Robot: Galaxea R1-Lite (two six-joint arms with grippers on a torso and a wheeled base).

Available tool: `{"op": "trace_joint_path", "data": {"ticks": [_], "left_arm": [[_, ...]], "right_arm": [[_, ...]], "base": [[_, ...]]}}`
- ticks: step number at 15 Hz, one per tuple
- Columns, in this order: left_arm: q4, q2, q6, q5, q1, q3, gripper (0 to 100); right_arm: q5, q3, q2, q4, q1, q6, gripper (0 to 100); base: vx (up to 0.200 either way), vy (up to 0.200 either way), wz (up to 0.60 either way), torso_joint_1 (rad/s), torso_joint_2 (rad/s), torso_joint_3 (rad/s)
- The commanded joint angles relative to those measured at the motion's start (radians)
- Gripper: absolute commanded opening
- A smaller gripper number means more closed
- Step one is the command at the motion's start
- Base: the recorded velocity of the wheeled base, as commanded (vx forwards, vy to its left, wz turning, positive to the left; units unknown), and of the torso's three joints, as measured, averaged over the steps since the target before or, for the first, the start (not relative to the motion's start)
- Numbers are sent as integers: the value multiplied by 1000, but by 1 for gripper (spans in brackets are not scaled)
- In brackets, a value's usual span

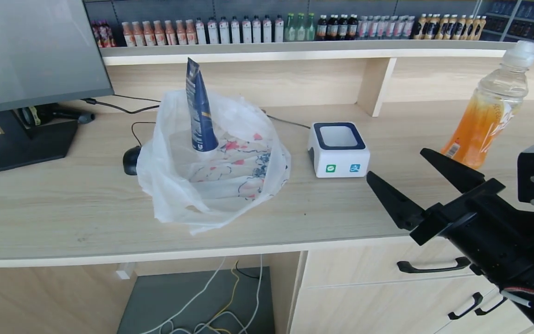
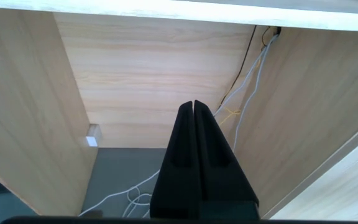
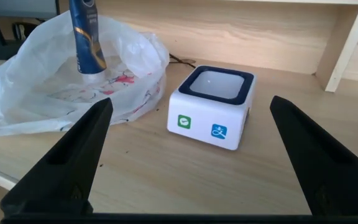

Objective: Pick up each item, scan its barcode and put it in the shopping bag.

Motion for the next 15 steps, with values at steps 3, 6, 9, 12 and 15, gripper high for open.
{"op": "trace_joint_path", "data": {"ticks": [3, 6, 9, 12, 15], "left_arm": [[0, 0, 1, 0, 0, 0, 0], [0, 0, 3, 0, 0, 0, 0], [0, 0, 0, 0, 0, 0, 0], [0, 0, 0, 0, 0, 0, 0], [0, 0, 0, 0, 0, 0, 0]], "right_arm": [[2, -6, 15, -1, 17, 1, 100], [2, -9, 25, -1, 28, -1, 100], [2, -6, 18, -1, 28, -1, 100], [2, 1, 4, -1, 28, -1, 100], [2, 16, -18, -1, 26, 1, 100]], "base": [[0, -133, 0, 3, 3, 2], [0, 0, 0, 0, 0, 0], [0, 0, 0, 0, 0, 0], [0, 0, 0, 0, 0, 0], [-67, 0, 0, 1, 1, 1]]}}
